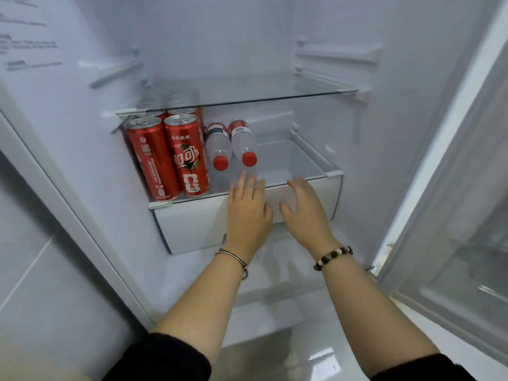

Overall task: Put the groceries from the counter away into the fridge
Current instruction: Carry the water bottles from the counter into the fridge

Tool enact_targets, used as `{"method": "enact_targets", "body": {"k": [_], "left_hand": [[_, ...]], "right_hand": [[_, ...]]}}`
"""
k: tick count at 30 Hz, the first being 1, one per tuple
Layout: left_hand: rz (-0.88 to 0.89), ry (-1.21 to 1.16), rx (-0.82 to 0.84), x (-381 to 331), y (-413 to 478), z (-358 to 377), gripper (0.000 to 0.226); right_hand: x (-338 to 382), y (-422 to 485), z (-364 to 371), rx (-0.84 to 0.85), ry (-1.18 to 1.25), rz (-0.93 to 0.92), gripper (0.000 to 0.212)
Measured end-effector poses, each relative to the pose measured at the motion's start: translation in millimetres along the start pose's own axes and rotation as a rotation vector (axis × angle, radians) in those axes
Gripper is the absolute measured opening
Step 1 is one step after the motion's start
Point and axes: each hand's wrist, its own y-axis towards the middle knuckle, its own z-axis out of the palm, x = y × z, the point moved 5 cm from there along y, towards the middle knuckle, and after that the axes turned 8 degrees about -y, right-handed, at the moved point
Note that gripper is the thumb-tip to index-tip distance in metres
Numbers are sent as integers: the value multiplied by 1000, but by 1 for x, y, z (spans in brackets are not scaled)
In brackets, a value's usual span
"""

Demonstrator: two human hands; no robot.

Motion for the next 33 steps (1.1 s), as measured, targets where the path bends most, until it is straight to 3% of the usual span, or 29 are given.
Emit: {"method": "enact_targets", "body": {"k": [7, 20, 29, 33], "left_hand": [[95, -137, 170, -33, -72, 42, 49], [363, -302, 496, -148, -157, 91, 49], [630, -475, 644, -325, -229, 92, 54], [722, -406, 801, -424, -287, 82, 61]], "right_hand": [[-59, -100, -12, -117, -210, 210, 48], [-136, -245, -56, -108, -434, 493, 49], [-185, -383, -179, -109, -607, 848, 58], [-191, -472, -252, -185, -709, 1009, 58]]}}
